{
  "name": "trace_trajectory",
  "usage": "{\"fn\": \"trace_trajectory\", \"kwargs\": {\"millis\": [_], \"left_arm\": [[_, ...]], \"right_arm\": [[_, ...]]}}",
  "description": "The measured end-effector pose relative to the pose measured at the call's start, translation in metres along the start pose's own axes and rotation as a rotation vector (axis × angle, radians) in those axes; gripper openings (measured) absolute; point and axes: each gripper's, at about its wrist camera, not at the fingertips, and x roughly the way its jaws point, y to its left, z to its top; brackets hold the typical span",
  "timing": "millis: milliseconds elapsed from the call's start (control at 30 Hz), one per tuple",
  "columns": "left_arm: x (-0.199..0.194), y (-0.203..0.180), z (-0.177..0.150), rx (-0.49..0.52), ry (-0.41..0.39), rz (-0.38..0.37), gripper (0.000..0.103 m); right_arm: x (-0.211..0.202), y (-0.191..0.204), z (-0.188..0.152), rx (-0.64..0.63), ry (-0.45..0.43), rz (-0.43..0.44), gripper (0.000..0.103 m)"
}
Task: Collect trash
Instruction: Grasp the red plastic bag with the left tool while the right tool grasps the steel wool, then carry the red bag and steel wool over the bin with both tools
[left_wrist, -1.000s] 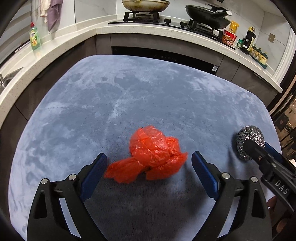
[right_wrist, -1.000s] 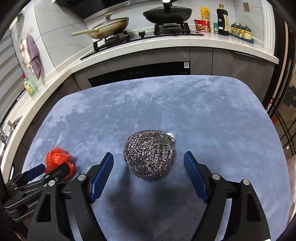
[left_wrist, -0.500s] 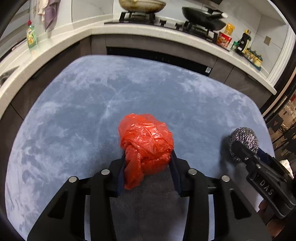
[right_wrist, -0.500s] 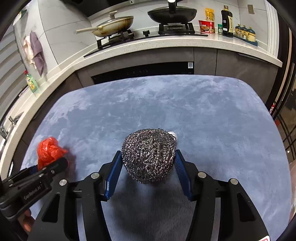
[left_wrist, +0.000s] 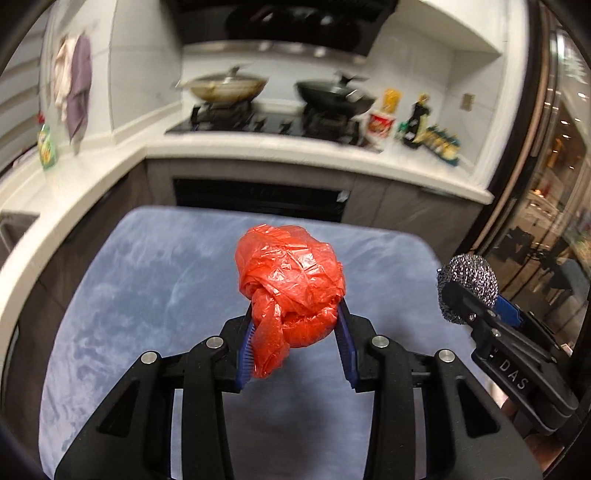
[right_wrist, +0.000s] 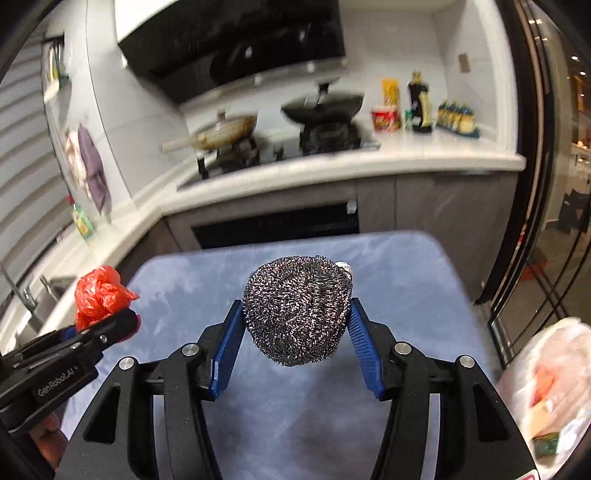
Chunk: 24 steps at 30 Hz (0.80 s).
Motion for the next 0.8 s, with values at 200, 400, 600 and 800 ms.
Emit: {"fn": "trace_trajectory", "kwargs": {"millis": [200, 400, 600, 800], "left_arm": [[-0.049, -0.064, 0.016, 0.068, -0.089, -0.074, 0.036], [-0.082, -0.128, 0.016, 0.134, -0.134, -0.150, 0.036], [-0.095, -0.185, 0.004, 0.198, -0.140, -0.208, 0.036], [-0.097, -0.235, -0.014, 0.256, -0.124, -0.260, 0.036]], "right_arm": [[-0.083, -0.033, 0.031, 0.017, -0.145, -0.031, 0.054], [-0.151, -0.069, 0.039, 0.020, -0.242, -0.088, 0.054], [-0.202, -0.113, 0.029, 0.054, -0.290, -0.159, 0.054], [-0.232, -0.163, 0.009, 0.108, -0.291, -0.228, 0.054]]}}
